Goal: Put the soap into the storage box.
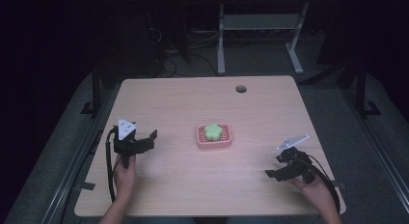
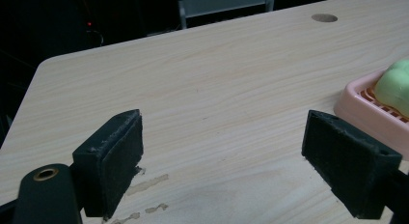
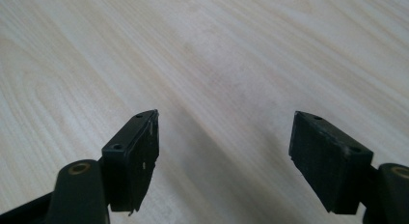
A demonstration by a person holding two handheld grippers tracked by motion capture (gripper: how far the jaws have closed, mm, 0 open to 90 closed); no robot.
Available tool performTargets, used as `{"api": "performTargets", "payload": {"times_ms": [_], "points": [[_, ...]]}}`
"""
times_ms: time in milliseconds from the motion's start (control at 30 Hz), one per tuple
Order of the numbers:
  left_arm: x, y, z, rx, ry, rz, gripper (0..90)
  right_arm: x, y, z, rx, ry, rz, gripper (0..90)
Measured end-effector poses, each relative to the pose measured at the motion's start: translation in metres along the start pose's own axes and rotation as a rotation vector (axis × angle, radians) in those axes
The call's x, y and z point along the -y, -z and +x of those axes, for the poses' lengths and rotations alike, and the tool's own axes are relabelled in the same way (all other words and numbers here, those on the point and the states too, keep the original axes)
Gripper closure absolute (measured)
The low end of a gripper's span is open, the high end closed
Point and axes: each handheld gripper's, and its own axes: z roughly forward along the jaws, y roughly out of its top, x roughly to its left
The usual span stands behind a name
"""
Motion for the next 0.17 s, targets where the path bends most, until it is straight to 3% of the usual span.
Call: {"api": "performTargets", "payload": {"times_ms": [67, 167], "points": [[0.000, 0.000, 0.000, 0.000, -0.002, 0.002, 14.3, 0.003, 0.001, 0.002, 0.001, -0.003, -0.008, 25.7], [0.000, -0.001, -0.002, 0.004, -0.009, 0.010, 14.3, 0.017, 0.005, 0.009, 0.021, -0.008, -0.062, 25.7]]}}
